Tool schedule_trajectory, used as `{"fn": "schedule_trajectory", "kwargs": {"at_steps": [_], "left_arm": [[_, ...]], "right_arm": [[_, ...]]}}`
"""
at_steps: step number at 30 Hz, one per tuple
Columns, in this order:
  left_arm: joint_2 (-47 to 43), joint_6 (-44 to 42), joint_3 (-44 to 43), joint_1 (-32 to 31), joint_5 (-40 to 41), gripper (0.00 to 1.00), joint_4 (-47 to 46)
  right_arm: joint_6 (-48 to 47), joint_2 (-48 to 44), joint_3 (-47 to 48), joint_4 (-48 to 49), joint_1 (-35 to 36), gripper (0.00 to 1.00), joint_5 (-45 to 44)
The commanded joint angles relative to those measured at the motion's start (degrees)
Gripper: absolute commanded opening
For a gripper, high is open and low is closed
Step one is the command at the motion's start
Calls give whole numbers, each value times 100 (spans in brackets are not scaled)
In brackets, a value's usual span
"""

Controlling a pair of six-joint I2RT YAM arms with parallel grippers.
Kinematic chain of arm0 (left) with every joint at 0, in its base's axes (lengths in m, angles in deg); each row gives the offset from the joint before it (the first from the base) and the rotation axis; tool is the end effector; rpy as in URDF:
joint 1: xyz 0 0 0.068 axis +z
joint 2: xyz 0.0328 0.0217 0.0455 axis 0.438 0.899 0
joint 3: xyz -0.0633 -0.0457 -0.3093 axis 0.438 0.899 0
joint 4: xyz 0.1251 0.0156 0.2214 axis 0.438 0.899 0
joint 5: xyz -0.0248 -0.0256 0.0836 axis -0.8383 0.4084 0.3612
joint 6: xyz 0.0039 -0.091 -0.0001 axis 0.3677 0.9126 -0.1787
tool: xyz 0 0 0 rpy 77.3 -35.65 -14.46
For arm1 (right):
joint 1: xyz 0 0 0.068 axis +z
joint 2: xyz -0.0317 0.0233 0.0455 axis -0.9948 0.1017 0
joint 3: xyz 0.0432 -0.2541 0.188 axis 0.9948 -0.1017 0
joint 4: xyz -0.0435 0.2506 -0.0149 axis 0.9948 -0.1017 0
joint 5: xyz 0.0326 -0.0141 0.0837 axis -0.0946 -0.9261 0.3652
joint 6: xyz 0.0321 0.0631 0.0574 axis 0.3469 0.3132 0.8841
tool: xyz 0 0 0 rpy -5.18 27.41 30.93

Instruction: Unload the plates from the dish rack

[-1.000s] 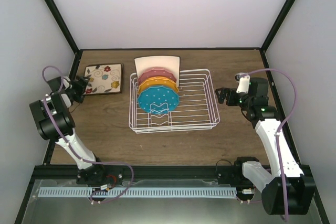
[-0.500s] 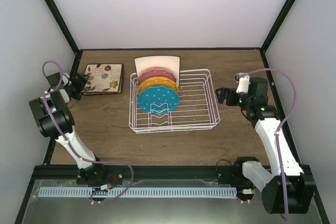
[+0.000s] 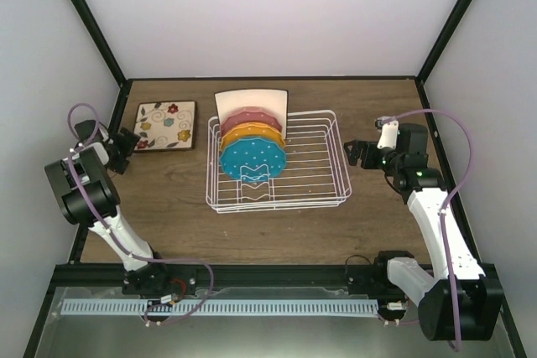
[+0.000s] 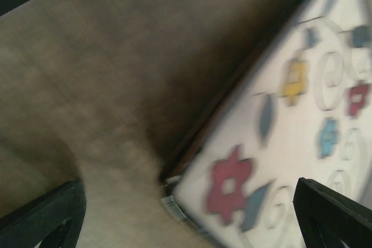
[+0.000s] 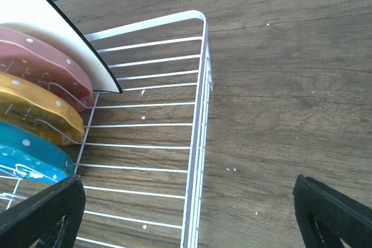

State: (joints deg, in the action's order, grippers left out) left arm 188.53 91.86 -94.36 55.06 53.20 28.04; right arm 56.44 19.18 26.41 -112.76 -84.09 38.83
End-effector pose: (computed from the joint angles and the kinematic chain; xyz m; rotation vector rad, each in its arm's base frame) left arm 0.3698 0.1651 0.1742 -1.1285 2.1943 -0.5969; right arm 0.2121 0.0290 0.2983 -0.0476 2.2078 0.4750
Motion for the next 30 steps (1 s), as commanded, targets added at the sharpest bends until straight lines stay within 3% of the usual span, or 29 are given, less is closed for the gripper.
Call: {"fn": "schedule_trajectory", "kwargs": {"at_steps": [1, 6, 11, 19, 21, 24, 28, 30], "left_arm": [[58, -86, 31, 59, 841, 100, 1034], [-78, -340, -149, 51, 1058, 100, 1330], [-661, -1372, -723, -329, 602, 100, 1022], [-2365, -4348, -866, -1985, -2335, 100, -387], [-2600, -4964, -793, -2390, -2883, 98, -131], [-2684, -6080, -920, -2975, -3105, 90, 967], [-2743, -7660, -1009, -3734, -2867, 71, 2344], [-2812, -8488, -944, -4115, -2550, 67, 2831]], "right_arm": [[-65, -24, 98, 47, -56, 100, 39], [-86, -41, 109, 23, -60, 100, 25], [-85, -61, 79, 34, -60, 100, 27], [-15, 30, 20, 242, -60, 100, 165], [-17, 66, 33, 268, -60, 100, 173], [-29, 45, 43, 249, -60, 100, 143], [-61, -72, -23, 212, -60, 100, 67], [-57, -125, -65, 197, -60, 100, 46]]}}
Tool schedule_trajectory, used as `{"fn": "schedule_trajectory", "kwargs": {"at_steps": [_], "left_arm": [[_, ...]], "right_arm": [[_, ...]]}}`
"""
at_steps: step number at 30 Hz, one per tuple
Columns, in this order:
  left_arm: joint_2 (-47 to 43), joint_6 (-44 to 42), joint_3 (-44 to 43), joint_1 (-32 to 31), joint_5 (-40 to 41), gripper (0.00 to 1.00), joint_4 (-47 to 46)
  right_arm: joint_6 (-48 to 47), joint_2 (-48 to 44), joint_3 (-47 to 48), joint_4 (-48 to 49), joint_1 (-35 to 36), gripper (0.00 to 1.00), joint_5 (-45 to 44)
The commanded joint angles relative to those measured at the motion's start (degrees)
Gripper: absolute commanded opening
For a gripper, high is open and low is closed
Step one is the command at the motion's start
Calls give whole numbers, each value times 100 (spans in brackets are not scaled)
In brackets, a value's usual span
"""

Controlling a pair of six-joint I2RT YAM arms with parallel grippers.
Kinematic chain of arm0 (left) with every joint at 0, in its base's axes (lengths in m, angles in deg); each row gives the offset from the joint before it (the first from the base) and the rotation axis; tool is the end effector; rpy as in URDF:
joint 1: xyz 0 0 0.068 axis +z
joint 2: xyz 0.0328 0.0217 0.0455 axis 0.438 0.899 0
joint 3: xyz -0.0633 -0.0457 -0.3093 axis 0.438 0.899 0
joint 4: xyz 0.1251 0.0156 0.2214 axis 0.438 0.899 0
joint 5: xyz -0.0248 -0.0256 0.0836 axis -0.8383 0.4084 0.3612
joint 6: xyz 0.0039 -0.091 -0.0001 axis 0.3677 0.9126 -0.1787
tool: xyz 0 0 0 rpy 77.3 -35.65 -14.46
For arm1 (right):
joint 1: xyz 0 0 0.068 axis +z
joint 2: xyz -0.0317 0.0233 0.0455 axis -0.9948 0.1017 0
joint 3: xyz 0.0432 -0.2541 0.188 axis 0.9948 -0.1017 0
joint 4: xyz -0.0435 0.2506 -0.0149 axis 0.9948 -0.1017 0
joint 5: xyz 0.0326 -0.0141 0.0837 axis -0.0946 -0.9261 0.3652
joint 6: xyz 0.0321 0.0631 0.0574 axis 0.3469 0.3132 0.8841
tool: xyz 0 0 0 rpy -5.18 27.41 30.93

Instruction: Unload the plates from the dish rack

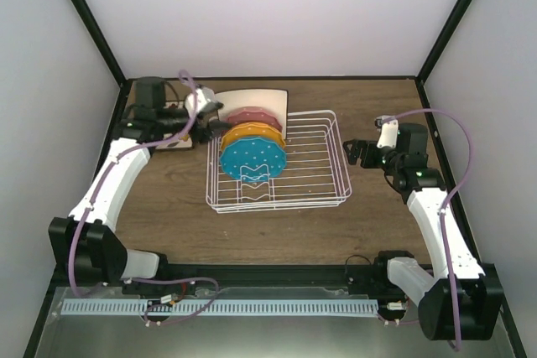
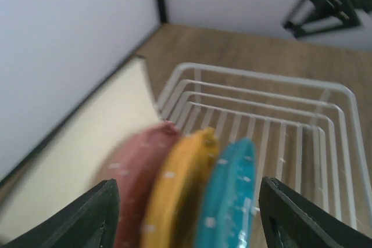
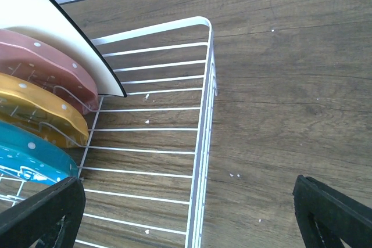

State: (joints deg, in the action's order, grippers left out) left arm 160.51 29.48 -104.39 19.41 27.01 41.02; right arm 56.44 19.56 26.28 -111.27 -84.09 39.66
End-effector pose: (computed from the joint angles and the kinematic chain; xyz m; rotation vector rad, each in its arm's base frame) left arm 0.2943 -0.0986 0.3943 1.0674 1.6009 -0.6750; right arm 0.2152 0.0301 0.2996 -0.0597 2.1897 0.4888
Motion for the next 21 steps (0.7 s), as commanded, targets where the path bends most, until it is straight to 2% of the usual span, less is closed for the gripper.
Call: {"fn": "schedule_trajectory", "kwargs": {"at_steps": [1, 4, 8, 21], "left_arm": [[-41, -2532, 141, -688, 227, 64, 1640], [-75, -3054, 311, -975, 604, 58, 1679], [172, -3236, 211, -1105, 847, 54, 1636], [739, -3387, 218, -1445, 1329, 54, 1096]], "right_arm": [[-60, -193, -58, 45, -60, 100, -42], [-59, -210, -72, 58, -60, 100, -47], [-62, -200, -41, 45, -60, 100, -60], [-63, -324, -18, -30, -60, 100, -158]]}}
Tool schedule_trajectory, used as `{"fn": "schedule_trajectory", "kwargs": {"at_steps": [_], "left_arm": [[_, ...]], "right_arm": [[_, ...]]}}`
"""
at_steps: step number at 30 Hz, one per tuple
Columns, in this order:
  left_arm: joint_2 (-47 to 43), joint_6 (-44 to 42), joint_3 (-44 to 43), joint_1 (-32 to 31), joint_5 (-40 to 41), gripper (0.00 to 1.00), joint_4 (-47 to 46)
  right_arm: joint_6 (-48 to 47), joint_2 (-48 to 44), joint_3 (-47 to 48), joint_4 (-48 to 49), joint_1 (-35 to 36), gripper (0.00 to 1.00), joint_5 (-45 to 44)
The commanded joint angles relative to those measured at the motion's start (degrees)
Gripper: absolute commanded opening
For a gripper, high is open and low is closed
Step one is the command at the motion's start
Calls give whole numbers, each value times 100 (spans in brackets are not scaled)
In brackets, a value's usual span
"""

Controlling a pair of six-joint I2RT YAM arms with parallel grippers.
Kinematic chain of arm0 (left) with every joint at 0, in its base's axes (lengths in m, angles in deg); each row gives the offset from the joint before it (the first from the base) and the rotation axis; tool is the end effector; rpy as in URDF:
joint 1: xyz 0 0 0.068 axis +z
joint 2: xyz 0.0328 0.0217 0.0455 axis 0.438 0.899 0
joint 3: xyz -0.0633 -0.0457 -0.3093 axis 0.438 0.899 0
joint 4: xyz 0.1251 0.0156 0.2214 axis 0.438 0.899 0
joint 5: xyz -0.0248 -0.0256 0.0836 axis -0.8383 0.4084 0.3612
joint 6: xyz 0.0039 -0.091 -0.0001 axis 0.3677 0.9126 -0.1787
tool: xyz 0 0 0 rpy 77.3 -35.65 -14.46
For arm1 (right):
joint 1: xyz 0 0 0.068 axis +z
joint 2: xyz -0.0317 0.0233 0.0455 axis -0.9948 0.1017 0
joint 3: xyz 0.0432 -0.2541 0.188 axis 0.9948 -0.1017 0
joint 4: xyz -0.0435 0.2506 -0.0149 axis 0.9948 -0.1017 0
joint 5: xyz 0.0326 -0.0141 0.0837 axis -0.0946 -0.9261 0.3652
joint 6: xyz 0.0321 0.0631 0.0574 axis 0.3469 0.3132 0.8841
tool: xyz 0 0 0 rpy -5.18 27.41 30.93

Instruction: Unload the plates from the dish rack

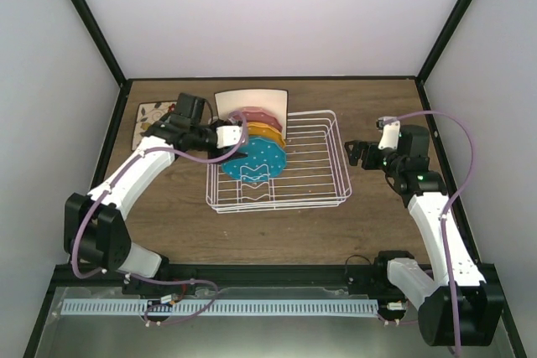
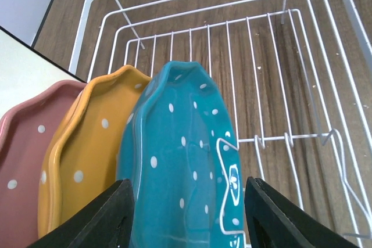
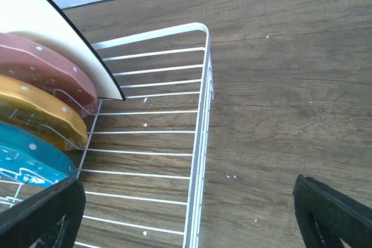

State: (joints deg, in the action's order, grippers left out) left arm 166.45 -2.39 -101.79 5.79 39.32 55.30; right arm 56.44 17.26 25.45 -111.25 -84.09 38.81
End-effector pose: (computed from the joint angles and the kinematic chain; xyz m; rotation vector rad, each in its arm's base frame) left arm 0.2772 -0.1574 0.3157 1.6643 1.5269 -0.4878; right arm 0.2070 0.0290 0.3017 -0.0571 2.1656 0.4695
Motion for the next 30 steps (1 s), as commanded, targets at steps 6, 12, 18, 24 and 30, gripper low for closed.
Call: {"fn": "schedule_trajectory", "kwargs": {"at_steps": [6, 12, 18, 24, 30], "left_arm": [[348, -120, -42, -156, 280, 54, -526], [538, -95, -18, -232, 427, 44, -573], [683, -46, -20, -341, 613, 34, -619], [731, 156, -82, -429, 807, 11, -719], [448, 511, -363, -488, 866, 4, -768]], "right_arm": [[-65, -111, 59, -36, -60, 100, -94], [-83, -95, 92, -49, -60, 100, -97], [-96, -104, 86, -50, -61, 100, -122], [-87, -130, 83, -63, -65, 100, -141], [-83, -123, 59, -34, -60, 100, -141]]}}
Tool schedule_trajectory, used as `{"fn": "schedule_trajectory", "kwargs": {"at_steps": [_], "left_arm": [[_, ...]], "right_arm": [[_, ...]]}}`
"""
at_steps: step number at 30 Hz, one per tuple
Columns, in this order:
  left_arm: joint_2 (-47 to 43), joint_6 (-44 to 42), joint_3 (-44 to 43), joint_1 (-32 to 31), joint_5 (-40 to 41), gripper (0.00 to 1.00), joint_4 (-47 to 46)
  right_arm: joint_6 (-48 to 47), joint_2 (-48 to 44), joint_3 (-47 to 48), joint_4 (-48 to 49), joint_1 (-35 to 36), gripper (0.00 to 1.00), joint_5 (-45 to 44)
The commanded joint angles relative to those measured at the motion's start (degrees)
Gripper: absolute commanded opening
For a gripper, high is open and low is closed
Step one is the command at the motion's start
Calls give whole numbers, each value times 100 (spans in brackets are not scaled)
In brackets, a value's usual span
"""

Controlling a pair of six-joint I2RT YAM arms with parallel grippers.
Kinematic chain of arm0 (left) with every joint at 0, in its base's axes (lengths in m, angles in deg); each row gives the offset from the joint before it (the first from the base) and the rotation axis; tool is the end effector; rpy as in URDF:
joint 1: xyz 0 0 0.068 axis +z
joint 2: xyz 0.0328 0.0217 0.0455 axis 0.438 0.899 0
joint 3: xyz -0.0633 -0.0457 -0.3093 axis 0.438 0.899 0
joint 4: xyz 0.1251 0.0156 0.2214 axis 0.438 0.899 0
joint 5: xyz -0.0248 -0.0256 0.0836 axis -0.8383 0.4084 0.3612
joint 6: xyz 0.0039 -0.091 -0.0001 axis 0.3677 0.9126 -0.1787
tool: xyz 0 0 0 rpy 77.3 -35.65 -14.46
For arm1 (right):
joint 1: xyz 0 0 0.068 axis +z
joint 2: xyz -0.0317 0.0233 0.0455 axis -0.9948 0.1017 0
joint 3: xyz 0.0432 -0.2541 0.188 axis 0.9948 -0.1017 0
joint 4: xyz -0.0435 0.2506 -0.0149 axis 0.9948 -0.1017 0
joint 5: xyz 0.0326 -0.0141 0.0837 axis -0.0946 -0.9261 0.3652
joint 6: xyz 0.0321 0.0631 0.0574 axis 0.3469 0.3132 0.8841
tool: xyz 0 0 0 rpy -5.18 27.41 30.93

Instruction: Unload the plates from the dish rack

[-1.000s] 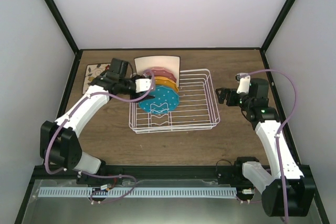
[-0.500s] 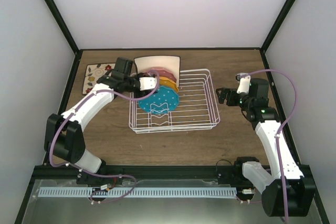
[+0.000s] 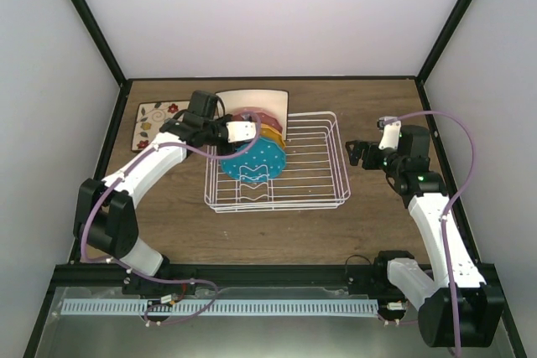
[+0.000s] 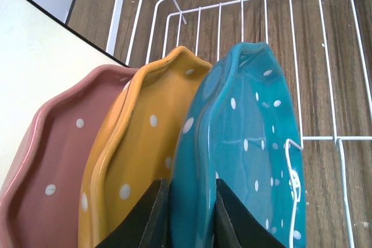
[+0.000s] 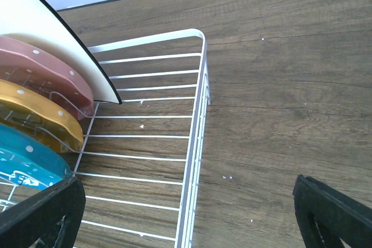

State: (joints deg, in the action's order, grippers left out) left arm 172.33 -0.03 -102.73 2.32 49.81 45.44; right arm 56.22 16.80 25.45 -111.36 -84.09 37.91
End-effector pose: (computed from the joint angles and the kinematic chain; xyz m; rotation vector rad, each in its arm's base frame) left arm 0.3139 -0.1809 0.2984 1.6529 1.5556 -0.2938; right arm 0.2057 0.0278 0.3027 -0.0534 2.1605 0.4495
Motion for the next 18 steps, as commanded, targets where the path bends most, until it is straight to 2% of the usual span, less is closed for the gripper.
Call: {"fn": "schedule_trajectory", "kwargs": {"at_steps": [1, 8, 18], "left_arm": [[-211, 352, -342, -146, -187, 4, 209], [-851, 745, -492, -219, 23, 4, -374], [-1414, 707, -404, -313, 363, 4, -926]], "right_arm": [[-54, -69, 46, -12, -60, 100, -45], [-17, -23, -7, 87, -60, 100, 26], [62, -58, -96, 168, -61, 100, 96]]}}
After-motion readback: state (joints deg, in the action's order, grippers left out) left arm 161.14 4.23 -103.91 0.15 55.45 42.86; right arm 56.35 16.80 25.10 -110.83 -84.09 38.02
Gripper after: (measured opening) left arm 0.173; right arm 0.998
